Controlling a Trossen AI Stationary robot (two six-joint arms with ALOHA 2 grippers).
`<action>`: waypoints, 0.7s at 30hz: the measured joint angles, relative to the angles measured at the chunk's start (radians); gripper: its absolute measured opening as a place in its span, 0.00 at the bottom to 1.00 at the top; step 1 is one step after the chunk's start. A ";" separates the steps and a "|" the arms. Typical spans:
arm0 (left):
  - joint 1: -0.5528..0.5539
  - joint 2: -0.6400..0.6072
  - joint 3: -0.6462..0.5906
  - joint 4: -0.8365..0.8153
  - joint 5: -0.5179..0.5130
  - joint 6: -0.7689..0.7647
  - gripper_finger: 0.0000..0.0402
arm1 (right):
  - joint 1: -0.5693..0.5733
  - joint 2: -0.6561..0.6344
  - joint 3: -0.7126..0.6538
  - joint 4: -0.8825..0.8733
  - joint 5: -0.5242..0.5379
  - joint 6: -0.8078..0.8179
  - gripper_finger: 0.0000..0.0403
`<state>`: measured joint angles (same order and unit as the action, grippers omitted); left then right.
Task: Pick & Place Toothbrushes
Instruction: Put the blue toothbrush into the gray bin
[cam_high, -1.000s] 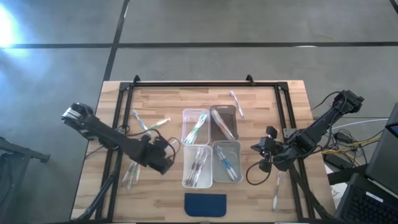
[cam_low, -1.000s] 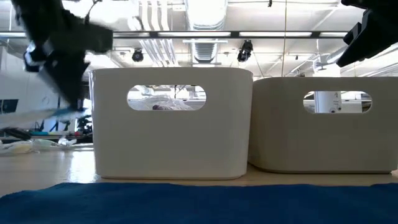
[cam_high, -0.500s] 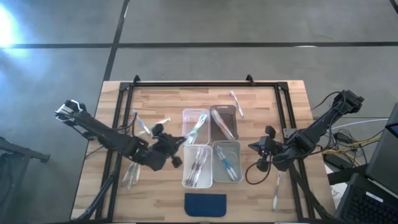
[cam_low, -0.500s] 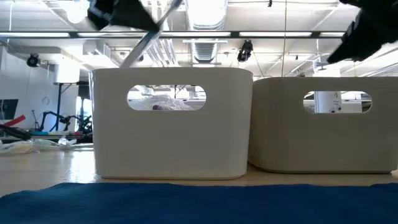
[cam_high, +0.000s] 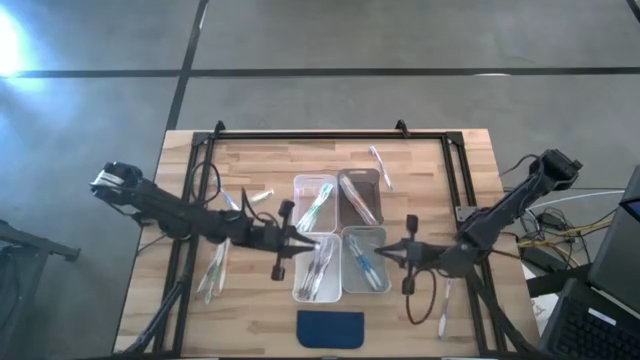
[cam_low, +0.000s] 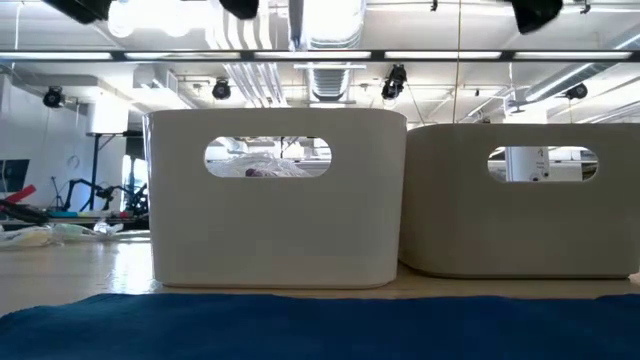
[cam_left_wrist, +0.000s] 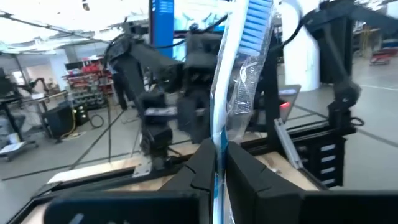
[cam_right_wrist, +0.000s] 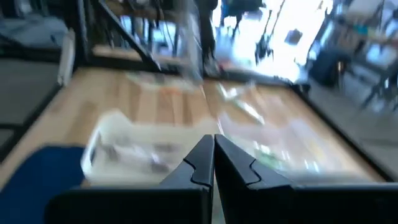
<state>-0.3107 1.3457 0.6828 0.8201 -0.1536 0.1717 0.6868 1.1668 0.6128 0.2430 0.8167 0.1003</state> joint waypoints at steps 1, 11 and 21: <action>0.010 0.000 -0.007 0.005 0.004 0.001 0.06 | 0.000 0.024 0.000 0.057 0.000 -0.033 0.02; 0.069 0.000 -0.018 0.071 0.103 0.068 0.06 | -0.044 0.227 0.008 0.440 0.025 -0.137 0.03; 0.072 0.000 -0.026 0.051 0.167 0.063 0.06 | -0.101 0.350 0.099 0.504 0.020 -0.129 0.24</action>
<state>-0.2386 1.3457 0.6570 0.8715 0.0138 0.2344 0.5862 1.5172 0.7115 0.7474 0.8368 -0.0288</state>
